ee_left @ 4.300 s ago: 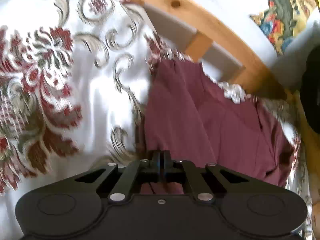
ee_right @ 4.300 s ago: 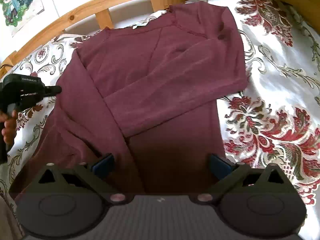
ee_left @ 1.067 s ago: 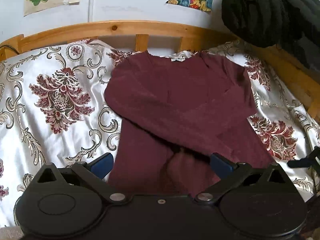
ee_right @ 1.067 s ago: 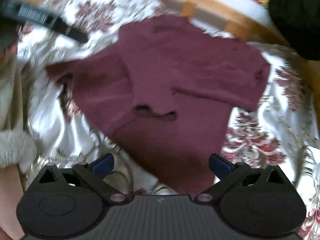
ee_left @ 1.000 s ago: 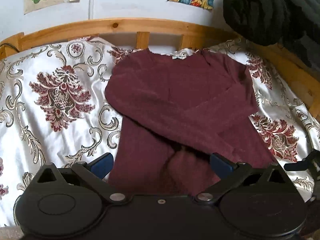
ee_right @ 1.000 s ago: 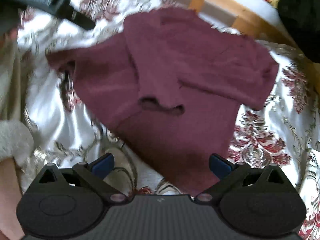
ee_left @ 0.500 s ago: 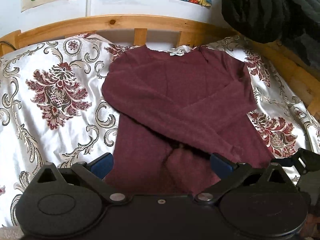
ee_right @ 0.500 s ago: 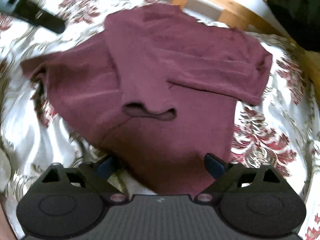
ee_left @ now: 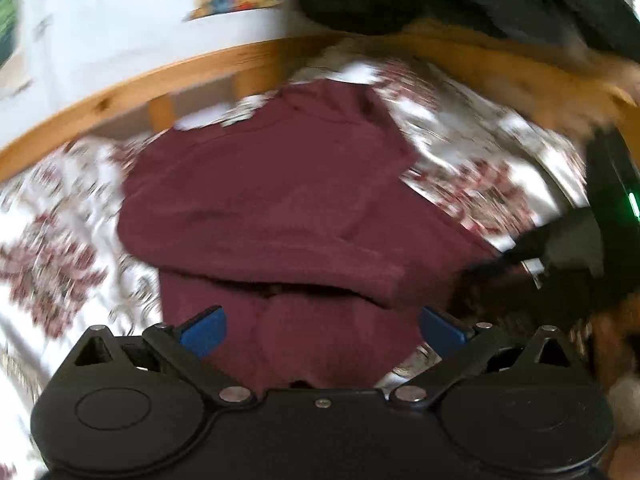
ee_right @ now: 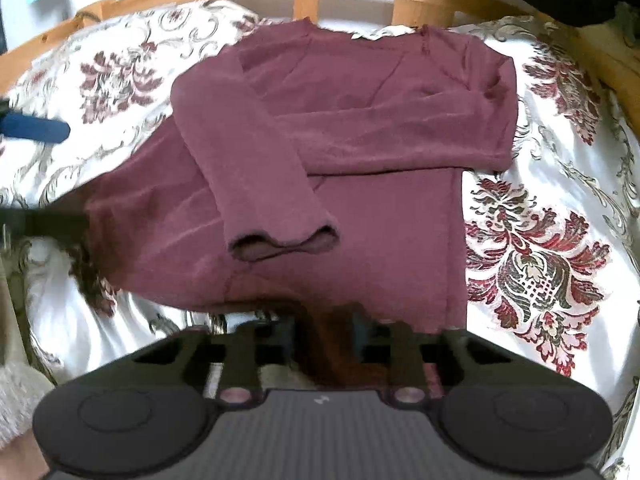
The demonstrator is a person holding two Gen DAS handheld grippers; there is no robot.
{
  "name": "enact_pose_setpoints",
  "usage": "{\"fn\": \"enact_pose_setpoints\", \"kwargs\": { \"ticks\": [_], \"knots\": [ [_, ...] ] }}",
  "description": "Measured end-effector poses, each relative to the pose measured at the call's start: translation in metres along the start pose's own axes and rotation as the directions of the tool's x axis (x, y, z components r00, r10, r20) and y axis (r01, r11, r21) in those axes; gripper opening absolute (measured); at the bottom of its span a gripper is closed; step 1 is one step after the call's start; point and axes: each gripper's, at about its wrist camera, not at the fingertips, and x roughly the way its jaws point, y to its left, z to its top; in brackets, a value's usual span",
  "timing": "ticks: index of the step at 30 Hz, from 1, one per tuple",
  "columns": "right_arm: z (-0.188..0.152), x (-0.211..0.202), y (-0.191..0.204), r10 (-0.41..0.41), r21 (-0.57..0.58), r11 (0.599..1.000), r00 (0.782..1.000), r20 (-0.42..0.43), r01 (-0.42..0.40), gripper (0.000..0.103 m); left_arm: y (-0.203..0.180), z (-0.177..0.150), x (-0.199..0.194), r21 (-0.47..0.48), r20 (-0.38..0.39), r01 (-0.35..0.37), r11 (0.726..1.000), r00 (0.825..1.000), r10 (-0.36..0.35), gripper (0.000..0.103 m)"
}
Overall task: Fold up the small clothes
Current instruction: 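Close the right tool on the maroon shirt hem while the left tool grasps the hem too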
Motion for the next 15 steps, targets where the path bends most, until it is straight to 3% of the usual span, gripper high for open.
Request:
{"fn": "enact_pose_setpoints", "kwargs": {
  "ticks": [4, 9, 12, 15],
  "knots": [
    [0.003, -0.008, -0.007, 0.031, 0.047, 0.998, 0.999, 0.045, -0.033, 0.013, -0.031, -0.005, 0.009, 0.178, -0.038, 0.017, 0.984, 0.999, -0.010, 0.102],
    [0.005, -0.017, -0.009, 0.045, 0.066, 0.997, 0.995, 0.087, -0.051, 0.011, -0.057, -0.012, 0.040, 0.349, -0.158, -0.042, 0.936, 0.982, 0.103, 0.100],
    [0.005, -0.020, -0.011, 0.046, 0.076, 0.996, 0.994, 0.095, -0.053, 0.011, -0.050, -0.011, 0.061, 0.335, -0.231, -0.089, 0.938, 0.957, 0.173, 0.091],
    [0.006, -0.021, -0.012, 0.041, 0.085, 0.995, 0.994, 0.101, -0.050, 0.011, -0.027, -0.009, 0.066, 0.230, -0.275, -0.132, 0.964, 0.942, 0.194, 0.076]
  ]
}}
